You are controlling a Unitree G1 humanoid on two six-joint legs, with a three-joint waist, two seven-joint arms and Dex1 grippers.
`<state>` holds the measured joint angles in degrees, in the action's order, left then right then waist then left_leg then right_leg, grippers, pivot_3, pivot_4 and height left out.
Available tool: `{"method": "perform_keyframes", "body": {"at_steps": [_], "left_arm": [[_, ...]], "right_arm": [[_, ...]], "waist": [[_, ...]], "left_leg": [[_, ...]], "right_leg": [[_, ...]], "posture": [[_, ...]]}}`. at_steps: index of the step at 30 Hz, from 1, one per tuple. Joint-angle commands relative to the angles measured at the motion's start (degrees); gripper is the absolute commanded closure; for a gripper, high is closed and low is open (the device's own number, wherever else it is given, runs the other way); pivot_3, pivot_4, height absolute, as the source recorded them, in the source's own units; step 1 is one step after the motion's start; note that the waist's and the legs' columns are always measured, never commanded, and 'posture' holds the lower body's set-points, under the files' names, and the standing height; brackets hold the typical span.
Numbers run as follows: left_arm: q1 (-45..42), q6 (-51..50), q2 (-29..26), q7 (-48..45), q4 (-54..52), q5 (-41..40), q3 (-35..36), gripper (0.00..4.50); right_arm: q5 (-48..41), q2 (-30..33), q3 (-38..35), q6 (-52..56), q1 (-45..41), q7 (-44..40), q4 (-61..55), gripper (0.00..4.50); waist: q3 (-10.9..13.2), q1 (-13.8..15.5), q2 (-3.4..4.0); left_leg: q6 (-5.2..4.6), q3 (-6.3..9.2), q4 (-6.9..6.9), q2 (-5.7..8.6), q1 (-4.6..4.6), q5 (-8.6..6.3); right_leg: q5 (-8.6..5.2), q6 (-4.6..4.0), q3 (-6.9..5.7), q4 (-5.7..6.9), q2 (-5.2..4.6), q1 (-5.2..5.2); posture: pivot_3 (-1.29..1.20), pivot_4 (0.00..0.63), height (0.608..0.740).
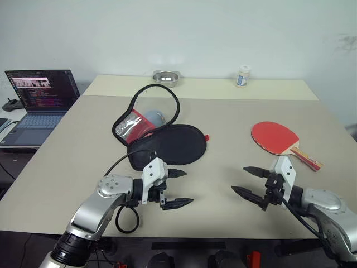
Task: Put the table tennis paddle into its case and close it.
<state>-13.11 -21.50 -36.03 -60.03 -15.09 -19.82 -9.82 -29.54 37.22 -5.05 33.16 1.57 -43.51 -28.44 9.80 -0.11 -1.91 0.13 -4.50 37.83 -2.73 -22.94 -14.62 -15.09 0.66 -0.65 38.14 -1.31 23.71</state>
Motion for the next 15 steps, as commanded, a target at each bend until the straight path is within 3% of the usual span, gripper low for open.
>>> {"method": "perform_keyframes", "body": {"at_steps": [1, 8, 15], "left_arm": [[-2.09, 2.94, 0.89, 0.13, 2.31, 1.27, -0.16, 0.02], [-8.87, 4.48, 1.54, 1.21, 9.58, 1.47, 3.56, 0.02], [-15.75, 12.20, -3.44, -3.65, 24.48, 5.45, 4.60, 0.02]], "right_arm": [[-1.56, 0.54, -2.30, 0.70, 0.66, 1.00, -3.71, 0.00], [-4.93, 1.61, -5.23, 3.63, 0.74, 2.24, -7.36, 0.00], [-20.61, 6.16, -9.31, 12.12, -6.63, 2.23, -14.15, 0.00]], "waist": [[0.00, 0.00, 0.00], [0.02, 0.08, -0.03], [0.03, -0.19, -0.01]], "left_leg": [[0.00, -0.01, 0.02, 0.00, 0.01, 0.00], [0.00, 0.03, 0.07, 0.02, 0.02, 0.00], [0.00, 0.07, 0.00, -0.04, 0.06, 0.00]], "right_leg": [[0.02, 0.02, 0.01, 0.00, 0.00, 0.00], [0.04, 0.04, -0.05, -0.02, 0.00, -0.08], [0.04, 0.03, -0.07, -0.05, 0.10, -0.08]], "posture": [[0.00, 0.150, 0.740], [0.00, 0.150, 0.740], [0.00, 0.150, 0.740]]}}
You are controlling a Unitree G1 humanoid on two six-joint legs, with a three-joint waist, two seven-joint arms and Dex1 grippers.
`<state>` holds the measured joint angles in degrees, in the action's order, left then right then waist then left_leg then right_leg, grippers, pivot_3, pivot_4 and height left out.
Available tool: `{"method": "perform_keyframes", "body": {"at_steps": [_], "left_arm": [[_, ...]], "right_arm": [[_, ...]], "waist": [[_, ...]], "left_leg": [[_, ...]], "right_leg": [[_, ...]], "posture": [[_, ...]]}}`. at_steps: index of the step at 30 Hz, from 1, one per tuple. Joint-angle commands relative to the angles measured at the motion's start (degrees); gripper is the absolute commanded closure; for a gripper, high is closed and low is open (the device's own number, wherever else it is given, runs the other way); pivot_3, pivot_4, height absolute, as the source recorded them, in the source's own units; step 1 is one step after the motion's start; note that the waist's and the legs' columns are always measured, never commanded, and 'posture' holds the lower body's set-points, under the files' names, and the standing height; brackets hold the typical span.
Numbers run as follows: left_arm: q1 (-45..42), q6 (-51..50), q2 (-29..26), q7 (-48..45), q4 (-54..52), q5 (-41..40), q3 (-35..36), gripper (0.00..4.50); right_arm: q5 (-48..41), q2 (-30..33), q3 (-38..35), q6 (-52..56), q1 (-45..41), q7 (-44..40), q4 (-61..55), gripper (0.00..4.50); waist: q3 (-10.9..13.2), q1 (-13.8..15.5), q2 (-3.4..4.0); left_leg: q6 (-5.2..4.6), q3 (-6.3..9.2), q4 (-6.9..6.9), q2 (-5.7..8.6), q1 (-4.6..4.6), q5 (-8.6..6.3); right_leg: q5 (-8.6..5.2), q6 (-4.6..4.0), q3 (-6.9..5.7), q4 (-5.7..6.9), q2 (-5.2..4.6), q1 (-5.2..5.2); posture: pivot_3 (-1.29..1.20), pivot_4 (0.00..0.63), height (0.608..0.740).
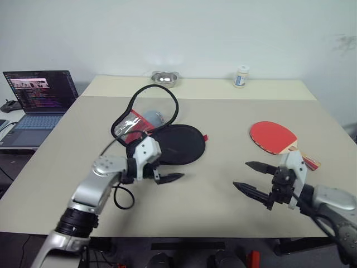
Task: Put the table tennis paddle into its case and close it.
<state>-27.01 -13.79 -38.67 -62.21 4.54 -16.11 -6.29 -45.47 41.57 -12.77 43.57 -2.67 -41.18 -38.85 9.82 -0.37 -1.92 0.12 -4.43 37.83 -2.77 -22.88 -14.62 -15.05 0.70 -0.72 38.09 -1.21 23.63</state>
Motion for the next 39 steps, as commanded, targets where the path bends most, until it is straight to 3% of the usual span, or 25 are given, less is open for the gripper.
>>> {"method": "perform_keyframes", "body": {"at_steps": [1, 7, 11, 17, 25, 30, 35, 39], "left_arm": [[-2.66, 6.04, -0.95, -1.76, 7.49, 2.58, 0.89, 0.02], [-6.49, 13.06, -1.71, -7.16, 19.14, 6.09, -0.83, 0.02], [-11.64, 18.24, -1.14, -7.16, 28.44, 11.23, -3.02, 0.02], [-13.86, 20.66, -1.20, -10.89, 35.22, 12.67, -3.04, 0.02], [-12.11, 17.03, -0.39, -14.15, 32.48, 11.37, -2.33, 2.68], [-10.38, 8.86, 0.76, -13.81, 25.69, 8.71, -1.58, 4.44], [-7.29, -5.83, 2.48, -10.87, 13.37, 5.72, -1.81, 4.44], [-6.04, -21.53, 8.48, -4.23, 3.13, 1.13, -1.99, 4.44]], "right_arm": [[-4.90, 2.55, -1.35, 1.84, -3.57, 0.20, -4.21, 0.00], [-7.38, 3.55, -0.02, 3.94, -10.94, 4.97, -5.28, 0.00], [-7.14, 3.78, -0.05, 2.95, -10.61, 5.38, -5.36, 0.00], [-5.06, 2.65, 1.26, 1.43, -9.43, 7.09, -5.41, 0.00], [-3.42, 2.69, 0.90, -0.41, -8.21, 7.16, -4.04, 0.00], [-2.93, 2.55, 0.36, -1.13, -7.87, 7.47, -3.34, 0.00], [-3.76, 3.80, -1.97, -0.68, -7.35, 6.95, -2.77, 0.00], [-4.78, 5.96, -5.02, 0.27, -6.45, 5.46, -1.69, 0.00]], "waist": [[0.01, 0.15, -0.01], [0.09, 0.26, -0.17], [0.11, 0.58, -0.22], [0.11, 0.34, -0.22], [0.11, 0.27, -0.22], [0.11, 0.27, -0.22], [0.11, 0.26, -0.22], [0.11, 0.48, -0.22]], "left_leg": [[0.00, 0.01, 0.00, 0.00, -0.02, 0.00], [-0.01, -0.01, 0.04, 0.08, -0.09, 0.00], [-0.02, 0.03, 0.04, 0.08, -0.15, -0.01], [-0.04, 0.00, 0.04, 0.07, -0.15, -0.03], [-0.04, 0.01, 0.08, 0.05, -0.14, -0.02], [-0.04, 0.00, 0.11, 0.07, -0.14, -0.02], [-0.04, 0.01, 0.11, 0.07, -0.14, -0.02], [-0.04, 0.04, 0.14, 0.10, -0.15, -0.02]], "right_leg": [[0.00, 0.00, -0.01, -0.01, 0.00, 0.00], [0.01, 0.00, -0.02, -0.07, -0.07, 0.00], [0.01, -0.01, -0.07, -0.11, -0.10, 0.01], [0.01, -0.01, -0.05, -0.10, -0.10, 0.02], [0.01, -0.01, -0.05, -0.03, -0.09, 0.03], [0.01, 0.00, -0.04, -0.02, -0.09, 0.03], [0.01, 0.00, -0.03, -0.01, -0.09, 0.03], [0.01, 0.01, -0.04, -0.01, -0.09, 0.00]], "posture": [[0.00, 0.150, 0.740], [0.00, 0.150, 0.740], [0.00, 0.150, 0.740], [0.00, 0.150, 0.740], [0.00, 0.150, 0.740], [0.00, 0.150, 0.740], [0.00, 0.150, 0.740], [0.00, 0.150, 0.740]]}}
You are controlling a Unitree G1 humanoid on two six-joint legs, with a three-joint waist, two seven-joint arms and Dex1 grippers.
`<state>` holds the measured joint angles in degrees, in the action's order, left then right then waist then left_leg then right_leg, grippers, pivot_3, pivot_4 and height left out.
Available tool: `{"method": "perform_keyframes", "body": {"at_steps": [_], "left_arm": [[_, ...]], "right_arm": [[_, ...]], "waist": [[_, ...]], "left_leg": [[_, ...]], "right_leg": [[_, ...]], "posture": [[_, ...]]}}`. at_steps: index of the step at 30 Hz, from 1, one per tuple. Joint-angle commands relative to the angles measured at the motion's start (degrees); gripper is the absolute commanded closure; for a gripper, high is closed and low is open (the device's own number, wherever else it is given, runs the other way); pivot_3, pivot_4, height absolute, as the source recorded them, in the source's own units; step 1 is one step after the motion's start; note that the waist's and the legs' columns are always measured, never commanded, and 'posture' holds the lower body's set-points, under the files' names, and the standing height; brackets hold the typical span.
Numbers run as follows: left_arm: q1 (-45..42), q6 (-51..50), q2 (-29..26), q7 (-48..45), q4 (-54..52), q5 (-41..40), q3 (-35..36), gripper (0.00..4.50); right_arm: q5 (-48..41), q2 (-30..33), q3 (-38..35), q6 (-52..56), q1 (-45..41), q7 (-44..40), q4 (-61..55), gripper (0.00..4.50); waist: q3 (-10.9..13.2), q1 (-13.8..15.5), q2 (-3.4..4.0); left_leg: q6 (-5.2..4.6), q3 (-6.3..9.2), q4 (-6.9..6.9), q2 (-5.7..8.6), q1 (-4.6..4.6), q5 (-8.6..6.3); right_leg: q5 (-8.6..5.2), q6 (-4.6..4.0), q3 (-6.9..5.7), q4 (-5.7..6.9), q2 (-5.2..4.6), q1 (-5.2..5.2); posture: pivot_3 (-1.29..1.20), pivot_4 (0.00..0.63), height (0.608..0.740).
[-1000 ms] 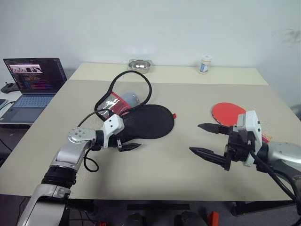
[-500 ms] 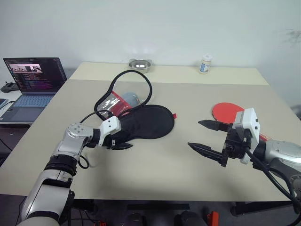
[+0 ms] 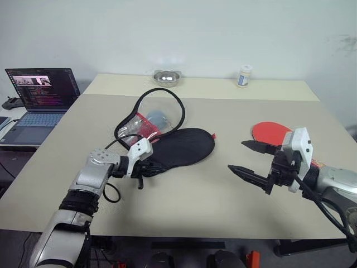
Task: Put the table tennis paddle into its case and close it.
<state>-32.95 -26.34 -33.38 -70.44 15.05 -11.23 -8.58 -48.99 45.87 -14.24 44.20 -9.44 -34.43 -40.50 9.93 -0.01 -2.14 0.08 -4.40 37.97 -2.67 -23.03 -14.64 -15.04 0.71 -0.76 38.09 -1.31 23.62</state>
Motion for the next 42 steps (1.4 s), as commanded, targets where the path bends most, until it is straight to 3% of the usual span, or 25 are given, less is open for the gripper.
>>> {"method": "perform_keyframes", "body": {"at_steps": [1, 6, 11, 14, 17, 20, 23, 28, 32, 36, 42], "left_arm": [[-0.39, -11.14, 5.30, 5.96, -8.48, -4.11, -0.02, 4.44], [-3.51, -16.38, 13.83, 12.64, -7.56, -4.56, -1.48, 4.44], [-8.37, -12.47, 21.76, 18.13, 1.90, -1.17, -4.48, 4.44], [-9.40, -10.09, 23.90, 17.85, 3.94, -0.63, -5.93, 3.80], [-9.52, -8.47, 24.33, 18.28, 4.21, -0.38, -6.01, 2.83], [-9.10, -6.46, 22.90, 18.44, 3.57, 0.67, -6.24, 1.77], [-6.75, -5.94, 17.50, 11.68, -2.32, -2.64, -4.67, 0.77], [-4.79, -0.43, 6.67, 2.63, -6.42, -5.58, -0.96, 0.77], [-3.58, 2.64, -2.32, -6.98, -9.37, -9.68, 3.03, 0.77], [-4.17, 3.37, -6.54, -10.70, -10.24, -12.14, 5.39, 0.77], [-4.05, 2.28, -8.05, -9.92, -13.11, -14.33, 6.85, 0.77]], "right_arm": [[-1.44, 2.34, -4.31, -0.21, 0.70, -1.91, 0.37, 0.00], [-1.13, 5.80, -6.73, -0.17, 2.31, -4.94, 2.15, 0.00], [-1.20, 7.17, -8.06, -0.13, 2.90, -6.10, 2.76, 0.00], [-1.65, 6.84, -8.89, 0.58, 4.10, -4.79, 1.72, 0.00], [-2.51, 6.50, -9.41, 1.60, 4.96, -3.34, 0.89, 0.00], [-1.82, 6.32, -9.14, 1.79, 6.04, -1.85, 0.15, 0.00], [-0.89, 6.10, -7.83, 3.21, 6.91, 1.08, -0.32, 0.00], [-3.57, 1.97, -3.24, 9.75, 5.23, 10.59, -1.65, 0.00], [-1.38, -5.96, 4.64, 16.98, 1.46, 21.50, 1.71, 0.00], [2.66, -11.52, 10.45, 18.98, -2.08, 25.77, 5.58, 0.00], [8.04, -18.43, 15.19, 19.36, -6.07, 28.42, 12.96, 0.00]], "waist": [[0.00, 0.17, -0.01], [0.00, 0.08, -0.02], [0.00, 0.07, -0.01], [0.00, -0.03, -0.01], [0.00, -0.07, -0.01], [0.00, -0.04, -0.01], [0.00, -0.22, 0.00], [-0.01, -0.35, 0.03], [-0.02, -0.31, 0.03], [-0.02, -0.23, 0.05], [-0.02, 0.00, 0.04]], "left_leg": [[0.00, 0.03, 0.02, 0.03, 0.00, 0.00], [-0.01, 0.07, 0.07, 0.04, 0.04, 0.01], [-0.01, 0.12, 0.06, 0.05, 0.08, 0.01], [-0.01, 0.11, 0.03, 0.07, 0.06, 0.01], [-0.01, 0.11, 0.01, 0.05, 0.05, 0.01], [-0.01, 0.14, 0.01, 0.03, 0.05, 0.01], [0.00, 0.11, 0.02, 0.03, 0.09, 0.01], [0.05, 0.17, -0.01, -0.12, 0.13, 0.04], [0.07, 0.14, 0.01, -0.07, 0.12, 0.05], [0.06, 0.08, 0.02, 0.01, 0.09, 0.04], [0.04, 0.09, 0.01, 0.04, 0.02, 0.03]], "right_leg": [[0.01, 0.01, -0.02, 0.00, 0.00, -0.02], [0.03, 0.06, -0.01, 0.01, 0.05, -0.10], [0.04, 0.07, -0.03, 0.02, 0.18, -0.13], [0.04, 0.07, -0.01, -0.04, 0.19, -0.13], [0.04, 0.07, 0.02, -0.07, 0.18, -0.11], [0.04, 0.07, 0.00, -0.05, 0.16, -0.11], [0.04, 0.06, 0.02, 0.00, 0.16, -0.11], [0.03, 0.03, -0.02, 0.06, 0.11, -0.10], [0.06, -0.05, -0.03, 0.06, 0.03, -0.10], [0.07, -0.08, 0.00, 0.01, -0.01, -0.09], [0.08, -0.07, -0.03, -0.05, 0.05, -0.07]], "posture": [[0.00, 0.150, 0.740], [0.00, 0.150, 0.740], [0.00, 0.150, 0.740], [0.00, 0.150, 0.740], [0.00, 0.150, 0.740], [0.00, 0.150, 0.740], [0.00, 0.150, 0.740], [0.00, 0.150, 0.740], [0.00, 0.150, 0.740], [0.00, 0.150, 0.740], [0.00, 0.150, 0.740]]}}
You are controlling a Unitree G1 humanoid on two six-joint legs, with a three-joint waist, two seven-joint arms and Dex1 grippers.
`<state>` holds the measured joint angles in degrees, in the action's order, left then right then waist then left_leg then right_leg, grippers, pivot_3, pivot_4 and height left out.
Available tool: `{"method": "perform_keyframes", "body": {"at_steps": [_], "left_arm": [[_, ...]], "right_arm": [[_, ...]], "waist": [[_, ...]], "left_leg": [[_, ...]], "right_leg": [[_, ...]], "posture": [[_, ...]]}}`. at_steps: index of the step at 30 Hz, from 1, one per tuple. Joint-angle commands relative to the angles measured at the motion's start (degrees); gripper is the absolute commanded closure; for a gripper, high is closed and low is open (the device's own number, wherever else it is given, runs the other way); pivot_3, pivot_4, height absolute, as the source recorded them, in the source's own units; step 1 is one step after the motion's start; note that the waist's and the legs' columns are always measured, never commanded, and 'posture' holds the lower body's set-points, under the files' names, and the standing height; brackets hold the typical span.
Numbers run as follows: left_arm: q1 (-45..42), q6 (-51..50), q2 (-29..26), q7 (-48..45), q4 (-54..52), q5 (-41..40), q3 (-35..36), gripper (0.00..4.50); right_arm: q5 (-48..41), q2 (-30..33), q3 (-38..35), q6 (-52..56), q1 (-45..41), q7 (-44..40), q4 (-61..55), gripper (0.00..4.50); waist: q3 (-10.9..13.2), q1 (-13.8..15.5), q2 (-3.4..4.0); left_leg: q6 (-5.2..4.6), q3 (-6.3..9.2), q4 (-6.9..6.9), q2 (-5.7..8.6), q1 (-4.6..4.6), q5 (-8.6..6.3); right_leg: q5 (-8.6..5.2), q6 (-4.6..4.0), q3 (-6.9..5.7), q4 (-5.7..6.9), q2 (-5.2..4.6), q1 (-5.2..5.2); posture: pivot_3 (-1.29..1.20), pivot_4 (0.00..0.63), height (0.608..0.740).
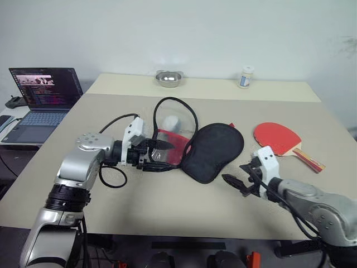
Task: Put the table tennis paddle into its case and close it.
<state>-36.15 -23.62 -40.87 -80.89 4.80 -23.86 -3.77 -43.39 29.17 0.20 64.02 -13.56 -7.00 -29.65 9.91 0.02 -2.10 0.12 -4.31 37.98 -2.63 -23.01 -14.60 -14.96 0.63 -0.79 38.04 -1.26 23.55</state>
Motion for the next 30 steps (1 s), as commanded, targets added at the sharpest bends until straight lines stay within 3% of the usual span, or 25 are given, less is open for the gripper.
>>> {"method": "perform_keyframes", "body": {"at_steps": [1, 11, 17, 21, 30], "left_arm": [[-0.85, -0.58, -0.45, 1.11, -3.11, -1.84, 2.11, 0.77], [-0.54, -1.22, -0.24, 3.55, -4.35, -1.81, 1.51, 0.77], [-0.75, -0.84, -0.20, 3.82, -3.90, -1.50, 1.18, 0.77], [-0.49, -0.60, -0.16, 3.96, -3.95, -1.43, 1.05, 0.70], [0.38, -0.47, 0.13, 4.43, -4.74, -1.52, 0.85, 0.70]], "right_arm": [[3.29, -2.66, 1.17, -0.60, -2.48, 1.21, 3.36, 0.00], [11.81, -12.53, 6.22, -5.13, -8.79, -0.07, 15.35, 0.00], [15.26, -14.58, 9.00, -5.78, -9.57, -2.34, 17.24, 0.00], [16.80, -15.64, 9.31, -5.92, -9.83, -3.03, 17.20, 0.93], [16.76, -18.51, 7.07, -3.22, -9.95, -3.34, 15.12, 4.19]], "waist": [[0.00, -0.13, 0.00], [-0.01, -0.80, -0.01], [-0.02, -1.88, -0.03], [-0.02, -1.97, -0.03], [-0.02, -1.87, -0.03]], "left_leg": [[0.00, -0.01, 0.00, -0.01, 0.00, 0.00], [0.00, -0.04, 0.00, -0.12, 0.07, 0.01], [0.01, -0.06, 0.00, -0.14, 0.09, 0.01], [0.01, -0.07, -0.01, -0.19, 0.12, 0.01], [0.02, -0.28, -0.01, -0.12, 0.03, 0.01]], "right_leg": [[0.00, 0.00, 0.01, 0.00, 0.01, 0.00], [0.00, 0.01, 0.05, 0.14, 0.12, 0.06], [0.01, -0.01, 0.07, 0.18, 0.10, 0.06], [0.01, -0.01, 0.09, 0.20, 0.10, 0.07], [0.00, -0.07, 0.26, 0.59, 0.05, 0.42]], "posture": [[0.00, 0.150, 0.740], [0.00, 0.150, 0.740], [0.00, 0.150, 0.740], [0.00, 0.150, 0.740], [0.00, 0.150, 0.740]]}}
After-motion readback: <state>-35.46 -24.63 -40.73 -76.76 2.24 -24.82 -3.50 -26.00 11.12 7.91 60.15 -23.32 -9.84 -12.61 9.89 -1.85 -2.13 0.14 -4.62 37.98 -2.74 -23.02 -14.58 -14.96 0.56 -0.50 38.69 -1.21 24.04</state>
